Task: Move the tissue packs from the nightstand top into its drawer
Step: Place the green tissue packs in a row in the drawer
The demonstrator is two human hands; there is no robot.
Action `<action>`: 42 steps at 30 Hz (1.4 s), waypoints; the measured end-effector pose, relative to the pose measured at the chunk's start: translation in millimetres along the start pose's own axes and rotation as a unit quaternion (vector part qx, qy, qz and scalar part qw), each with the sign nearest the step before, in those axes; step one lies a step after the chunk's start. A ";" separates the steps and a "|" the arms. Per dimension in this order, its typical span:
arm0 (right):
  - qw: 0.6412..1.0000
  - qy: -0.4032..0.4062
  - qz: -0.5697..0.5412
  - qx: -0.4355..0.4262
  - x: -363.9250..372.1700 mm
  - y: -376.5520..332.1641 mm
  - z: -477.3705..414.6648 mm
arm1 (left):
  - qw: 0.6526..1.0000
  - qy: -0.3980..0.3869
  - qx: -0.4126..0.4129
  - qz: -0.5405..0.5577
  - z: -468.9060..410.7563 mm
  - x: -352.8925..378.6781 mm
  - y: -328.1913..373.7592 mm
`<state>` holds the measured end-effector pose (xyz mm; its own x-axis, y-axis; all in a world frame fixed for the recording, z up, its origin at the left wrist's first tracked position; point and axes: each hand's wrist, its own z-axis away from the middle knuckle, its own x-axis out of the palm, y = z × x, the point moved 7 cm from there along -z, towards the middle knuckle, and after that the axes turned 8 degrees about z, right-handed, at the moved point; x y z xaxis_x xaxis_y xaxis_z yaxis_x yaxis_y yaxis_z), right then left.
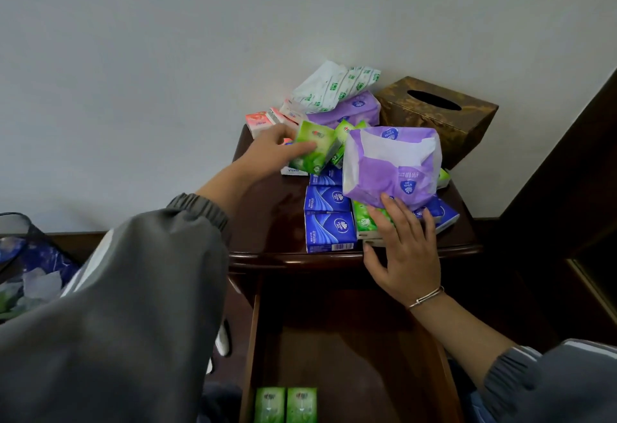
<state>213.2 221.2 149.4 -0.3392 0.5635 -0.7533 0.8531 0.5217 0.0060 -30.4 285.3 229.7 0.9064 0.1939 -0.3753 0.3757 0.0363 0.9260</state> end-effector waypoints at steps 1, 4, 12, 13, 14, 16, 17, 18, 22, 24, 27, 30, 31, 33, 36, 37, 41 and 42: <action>1.000 0.003 -0.001 0.001 -0.6 -0.3 -0.2 | 1.000 -0.020 -0.021 0.001 -3.6 11.9 -1.2; 1.000 0.011 0.001 0.005 -3.5 -0.7 0.0 | 0.997 -0.051 -0.057 0.010 -9.1 39.8 -5.3; 1.000 -0.009 -0.001 0.004 1.1 -0.4 0.4 | 1.000 0.003 -0.025 0.014 -6.2 35.9 -9.2; 1.000 -0.011 -0.003 0.004 1.3 -0.3 0.3 | 0.999 0.010 -0.020 0.037 -2.7 34.3 -9.6; 1.000 -0.013 -0.005 0.004 1.3 -0.2 0.3 | 0.997 0.017 -0.013 0.072 1.2 32.2 -9.0; 1.000 -0.023 -0.011 0.003 2.2 -0.1 -0.5 | 0.989 0.053 0.005 0.137 7.4 23.0 -7.6; 0.999 -0.030 -0.014 0.002 0.5 -0.6 -0.8 | 0.983 0.088 0.011 0.163 12.7 15.2 -7.4; 0.999 -0.038 -0.017 -0.001 -0.8 -0.7 -1.0 | 0.974 0.127 0.011 0.188 19.8 6.8 -8.8; 0.997 -0.069 -0.031 -0.007 -7.1 -0.1 -3.2 | 0.935 0.207 -0.031 0.287 55.1 -18.4 -30.9; 0.998 -0.048 -0.032 -0.018 -19.9 -3.5 -4.3 | 0.919 0.214 -0.071 0.324 77.8 -25.4 -48.9; 0.997 0.031 -0.043 -0.047 -51.3 -4.8 -14.0 | 0.902 0.241 -0.109 0.341 109.8 -38.8 -74.3; 0.999 0.033 -0.010 -0.027 -73.7 18.4 -40.9 | 0.887 0.256 -0.131 0.361 135.4 -49.6 -93.0; 1.000 -0.003 0.016 -0.011 -75.0 29.8 -51.6 | 0.885 0.257 -0.136 0.363 141.7 -52.5 -97.1; 0.990 -0.120 0.072 0.003 -65.8 49.4 -67.5 | 0.886 0.250 -0.145 0.363 152.5 -55.5 -101.9; 0.962 -0.251 0.106 -0.011 -47.6 60.8 -78.3 | 0.886 0.242 -0.144 0.369 164.9 -58.2 -101.5; 0.959 -0.260 0.110 -0.018 -46.1 60.4 -81.7 | 0.885 0.240 -0.143 0.372 168.2 -59.7 -100.3; 0.970 -0.214 0.108 -0.023 -54.6 56.3 -93.4 | 0.881 0.230 -0.132 0.392 180.9 -71.3 -95.4; 0.979 -0.185 0.086 -0.015 -60.7 55.5 -95.3 | 0.879 0.228 -0.129 0.398 184.6 -75.8 -95.4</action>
<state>243.4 277.0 258.2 -0.0194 0.3771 -0.9260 0.8714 0.4604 0.1693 -99.3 86.2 162.5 0.6680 0.6294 0.3969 -0.4521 -0.0803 0.8883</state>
